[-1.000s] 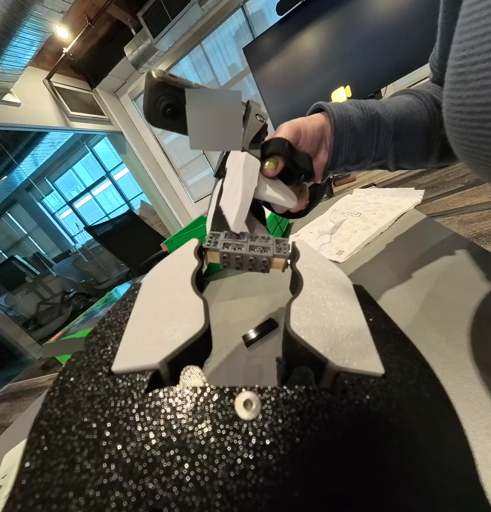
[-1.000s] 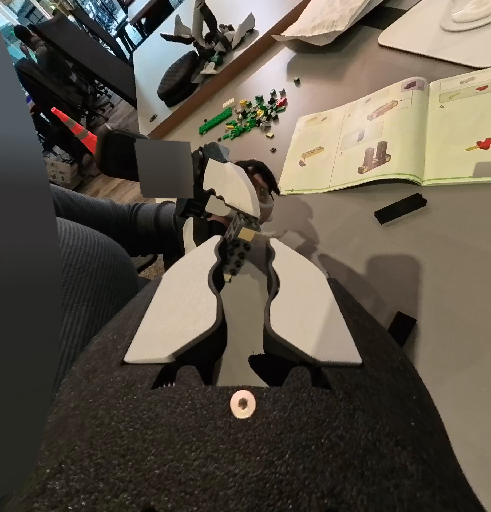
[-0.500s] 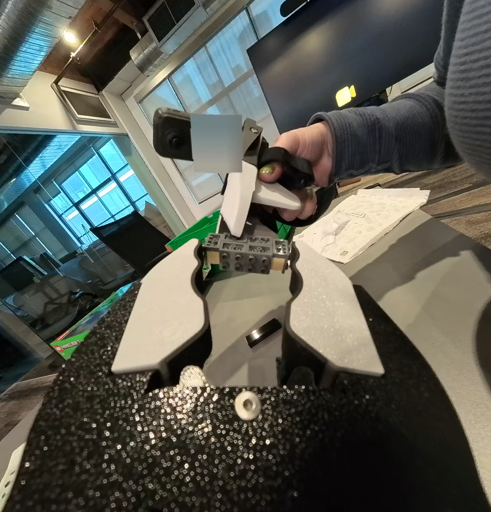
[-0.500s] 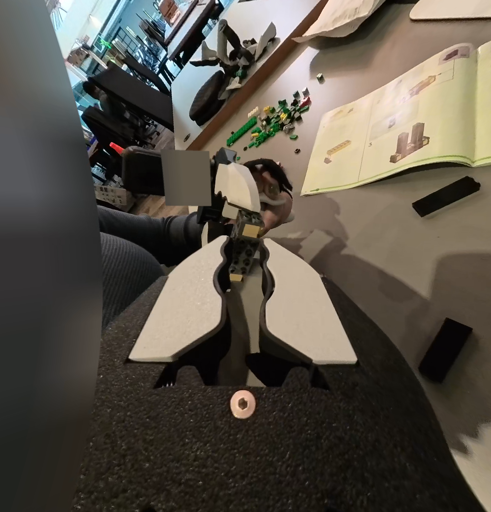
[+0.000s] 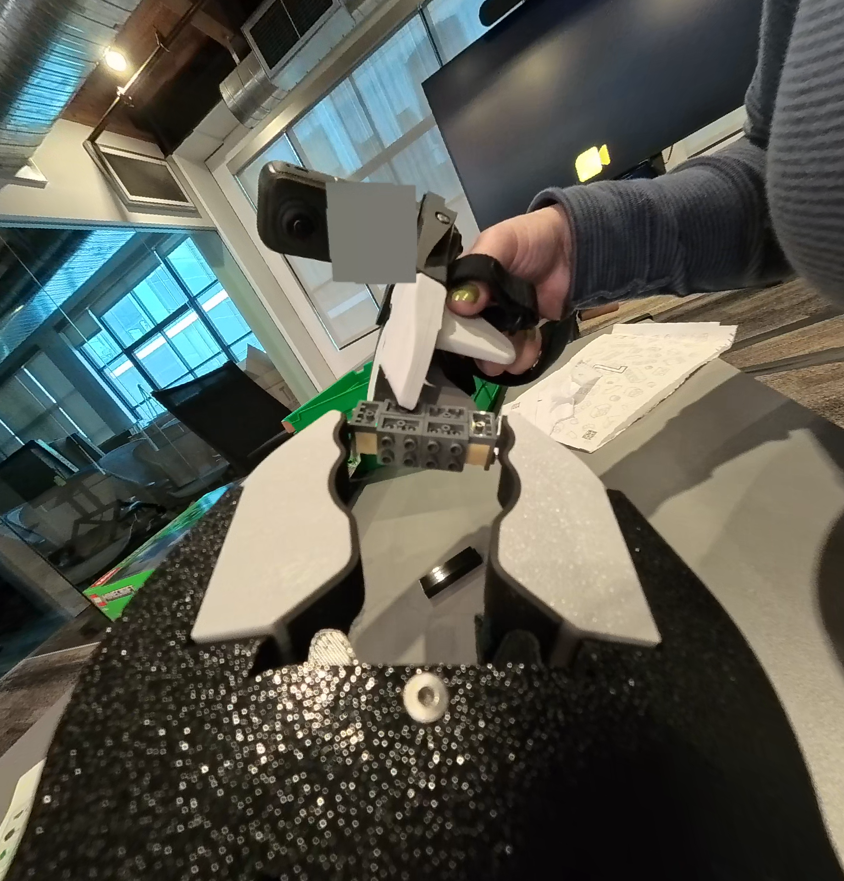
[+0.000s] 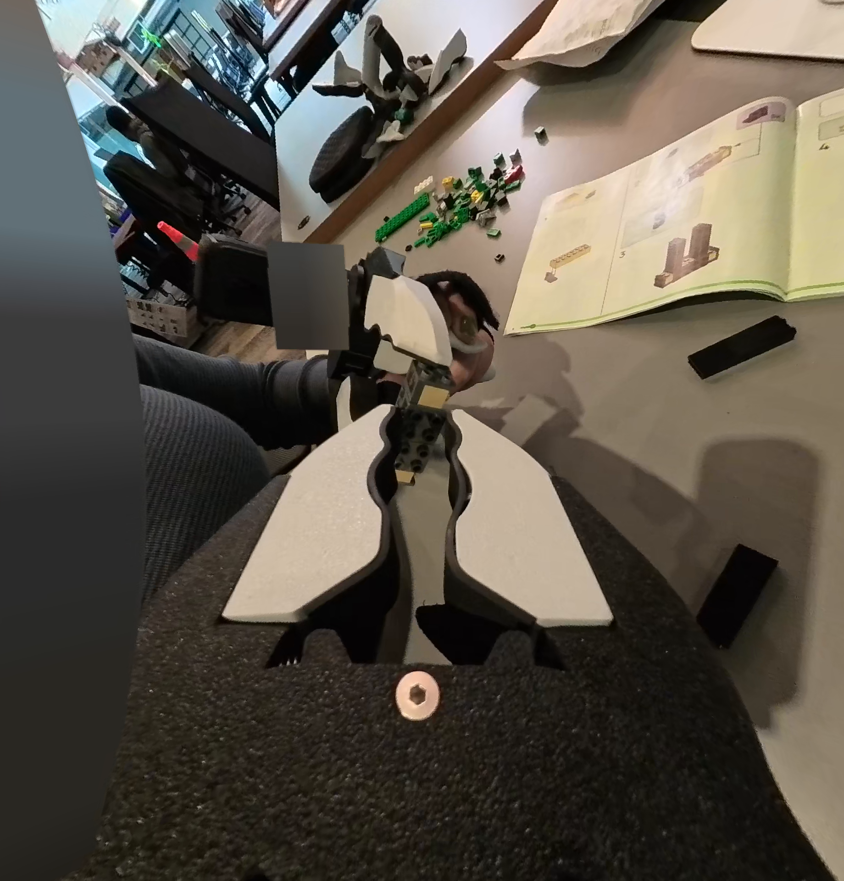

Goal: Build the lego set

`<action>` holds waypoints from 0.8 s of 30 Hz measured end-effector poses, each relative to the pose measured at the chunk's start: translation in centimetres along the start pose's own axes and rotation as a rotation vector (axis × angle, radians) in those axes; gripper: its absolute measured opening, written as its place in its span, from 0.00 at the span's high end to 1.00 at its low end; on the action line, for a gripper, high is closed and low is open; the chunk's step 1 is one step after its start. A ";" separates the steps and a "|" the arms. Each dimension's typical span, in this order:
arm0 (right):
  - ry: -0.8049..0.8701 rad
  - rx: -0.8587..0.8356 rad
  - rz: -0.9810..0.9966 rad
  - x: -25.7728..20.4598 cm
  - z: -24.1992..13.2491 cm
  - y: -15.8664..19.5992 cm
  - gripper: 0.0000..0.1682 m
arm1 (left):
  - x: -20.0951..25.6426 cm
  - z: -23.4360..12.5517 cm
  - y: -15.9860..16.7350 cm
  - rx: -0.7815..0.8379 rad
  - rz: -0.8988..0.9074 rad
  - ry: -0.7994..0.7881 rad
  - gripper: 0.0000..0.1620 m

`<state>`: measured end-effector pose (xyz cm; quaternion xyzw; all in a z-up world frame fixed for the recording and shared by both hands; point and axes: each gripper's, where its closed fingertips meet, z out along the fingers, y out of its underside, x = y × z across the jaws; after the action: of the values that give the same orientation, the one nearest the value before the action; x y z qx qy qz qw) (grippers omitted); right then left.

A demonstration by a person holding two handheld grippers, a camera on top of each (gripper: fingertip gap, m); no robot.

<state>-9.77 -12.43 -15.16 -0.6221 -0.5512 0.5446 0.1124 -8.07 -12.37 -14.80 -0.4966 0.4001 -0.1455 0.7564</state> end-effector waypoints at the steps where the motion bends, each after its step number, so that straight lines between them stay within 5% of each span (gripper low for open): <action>1: 0.001 -0.001 0.001 0.0 0.0 0.0 0.90 | 0.0 0.0 0.0 -0.001 0.000 0.001 0.63; 24: 0.035 0.053 -0.040 0.0 -0.2 -0.8 0.87 | -0.2 -0.2 -0.3 0.012 0.004 -0.004 0.63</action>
<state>-10.10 -12.01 -14.47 -0.6173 -0.5468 0.5457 0.1492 -8.34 -12.52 -14.49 -0.4916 0.3989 -0.1454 0.7603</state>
